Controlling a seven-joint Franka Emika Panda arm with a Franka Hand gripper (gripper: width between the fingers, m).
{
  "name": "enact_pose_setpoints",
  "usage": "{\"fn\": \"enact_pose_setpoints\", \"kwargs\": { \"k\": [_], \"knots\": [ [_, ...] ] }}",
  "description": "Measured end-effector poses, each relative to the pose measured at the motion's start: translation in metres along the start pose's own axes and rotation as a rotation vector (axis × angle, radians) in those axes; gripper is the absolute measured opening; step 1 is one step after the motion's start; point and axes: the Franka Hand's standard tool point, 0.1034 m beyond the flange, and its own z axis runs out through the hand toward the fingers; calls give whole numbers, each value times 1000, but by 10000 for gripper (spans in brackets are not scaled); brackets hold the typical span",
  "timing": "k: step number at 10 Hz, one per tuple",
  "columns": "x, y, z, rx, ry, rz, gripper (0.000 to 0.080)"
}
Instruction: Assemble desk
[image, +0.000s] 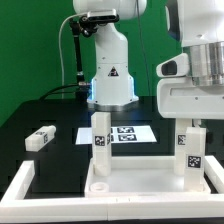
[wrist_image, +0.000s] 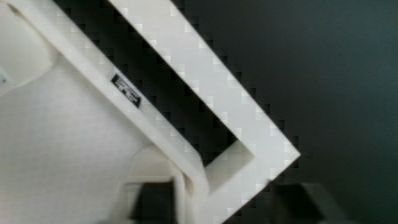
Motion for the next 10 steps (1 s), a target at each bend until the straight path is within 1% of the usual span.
{"fn": "enact_pose_setpoints", "kwargs": {
  "k": [1, 2, 3, 4, 5, 6, 8, 9, 10],
  "knots": [
    [0, -3, -9, 8, -3, -1, 307],
    [4, -4, -22, 14, -12, 6, 494],
    [7, -5, -34, 16, -28, 12, 613],
    [10, -8, -44, 14, -46, 16, 613],
    [21, -12, -55, 26, -33, 13, 644],
    [20, -11, -52, 26, -29, 14, 648],
    [20, -10, -51, 24, -30, 15, 649],
    [22, -7, -50, 20, -34, -38, 649],
    [25, 3, -48, 1, -55, -138, 649]
  ]
}}
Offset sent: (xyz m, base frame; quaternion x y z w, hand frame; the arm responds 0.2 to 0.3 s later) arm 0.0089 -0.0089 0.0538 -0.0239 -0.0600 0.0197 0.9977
